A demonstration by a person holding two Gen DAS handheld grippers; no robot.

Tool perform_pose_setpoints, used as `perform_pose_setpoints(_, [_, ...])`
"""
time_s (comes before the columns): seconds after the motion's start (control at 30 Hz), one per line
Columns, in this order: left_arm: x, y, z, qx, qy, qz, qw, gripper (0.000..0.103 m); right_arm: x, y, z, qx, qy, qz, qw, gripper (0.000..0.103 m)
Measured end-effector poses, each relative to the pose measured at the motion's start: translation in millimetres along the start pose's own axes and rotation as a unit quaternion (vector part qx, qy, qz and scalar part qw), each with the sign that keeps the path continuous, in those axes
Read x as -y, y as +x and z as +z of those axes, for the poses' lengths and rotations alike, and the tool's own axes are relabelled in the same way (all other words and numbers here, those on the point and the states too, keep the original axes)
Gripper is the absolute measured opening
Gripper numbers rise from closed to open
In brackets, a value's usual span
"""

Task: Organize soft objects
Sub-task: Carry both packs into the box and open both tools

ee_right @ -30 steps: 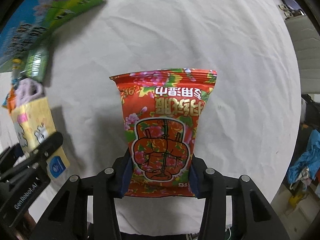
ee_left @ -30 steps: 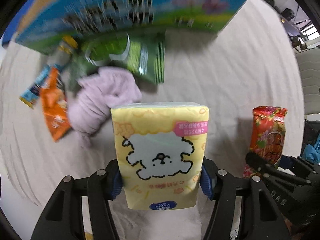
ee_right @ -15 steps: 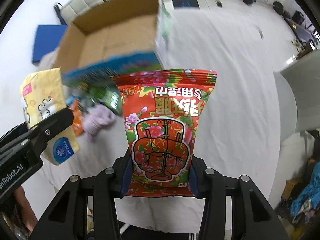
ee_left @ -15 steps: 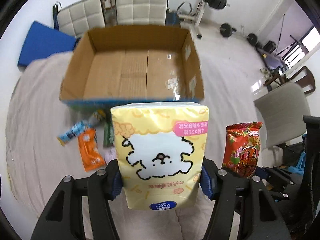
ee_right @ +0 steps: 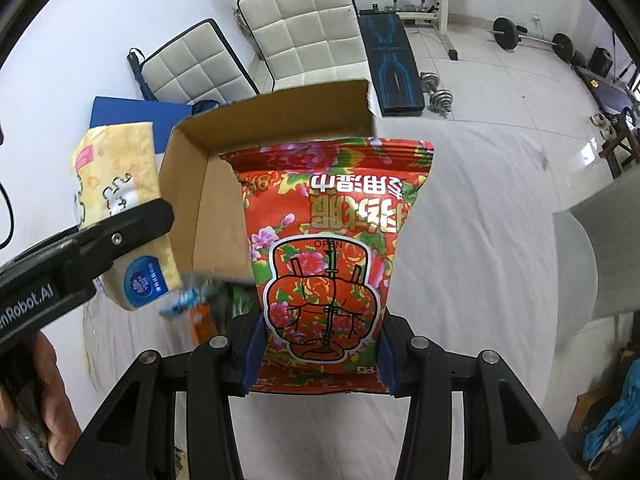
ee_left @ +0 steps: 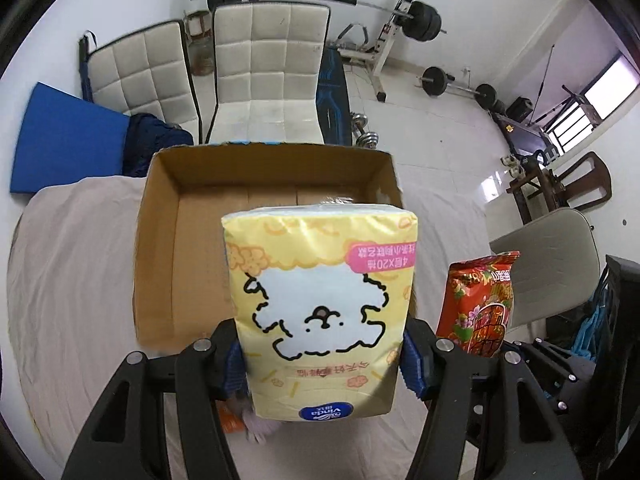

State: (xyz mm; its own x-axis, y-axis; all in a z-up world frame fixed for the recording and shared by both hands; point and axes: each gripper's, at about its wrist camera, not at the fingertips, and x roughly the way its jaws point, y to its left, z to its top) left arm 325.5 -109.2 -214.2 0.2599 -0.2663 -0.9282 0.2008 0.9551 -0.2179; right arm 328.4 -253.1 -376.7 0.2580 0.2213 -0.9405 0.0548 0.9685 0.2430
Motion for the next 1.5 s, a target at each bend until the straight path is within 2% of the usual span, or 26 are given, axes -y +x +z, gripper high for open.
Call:
perform_pose_setpoints(0.1, [-17,29,29,-0.032,-0.006,-0.016,0.9993,0.059,-8,5,27,-0.006,0.004,-0.005,1.000,0.049])
perform_pose_setpoints(0.13, [-23,41,37,-0.045,-0.009,-0.023,0.9987,0.059,-11,22,41,-0.013,0.007,-0.005,1.000,0.049])
perform_pose_setpoints(0.2, [-37,68,52,-0.071,-0.023,-0.036,0.9966,0.059,-21,27,62,-0.024,0.012,-0.004,1.000,0.049])
perform_pose_setpoints(0.33, [-61,123,73,-0.128,-0.041,-0.062,0.9890,0.059,-26,83,107,-0.056,0.014,-0.014,0.998,0.049])
perform_pose_setpoints(0.5, [-76,175,89,-0.165,-0.048,-0.070,0.9826,0.059,-27,142,140,-0.083,0.016,-0.033,0.996,0.049])
perform_pose_setpoints(0.67, [-74,205,94,-0.188,-0.031,-0.071,0.9791,0.059,-25,178,156,-0.104,0.011,-0.050,0.993,0.049])
perform_pose_setpoints(0.9, [-71,221,96,-0.202,-0.021,-0.085,0.9754,0.059,-21,210,163,-0.123,0.009,-0.059,0.991,0.049])
perform_pose_setpoints(1.0, [-71,223,95,-0.219,-0.034,-0.083,0.9716,0.067,-19,225,171,-0.132,-0.001,-0.066,0.989,0.051])
perform_pose_setpoints(1.13, [-69,207,96,-0.202,-0.022,-0.063,0.9772,0.083,-19,230,176,-0.132,-0.008,-0.075,0.988,0.074])
perform_pose_setpoints(1.23, [-67,193,98,-0.189,-0.010,-0.051,0.9805,0.093,-17,225,176,-0.131,-0.007,-0.070,0.989,0.076])
perform_pose_setpoints(1.37, [-68,166,93,-0.152,0.005,-0.024,0.9880,0.102,-20,208,161,-0.128,-0.010,-0.071,0.989,0.086])
perform_pose_setpoints(1.4, [-68,159,91,-0.142,0.008,-0.018,0.9897,0.103,-22,201,155,-0.125,-0.011,-0.074,0.989,0.096])
perform_pose_setpoints(1.43, [-71,152,88,-0.130,0.011,-0.011,0.9914,0.103,-24,197,152,-0.122,-0.011,-0.077,0.989,0.103])
perform_pose_setpoints(1.5, [-75,139,82,-0.106,0.012,-0.001,0.9943,0.103,-30,185,141,-0.102,-0.010,-0.080,0.991,0.103])
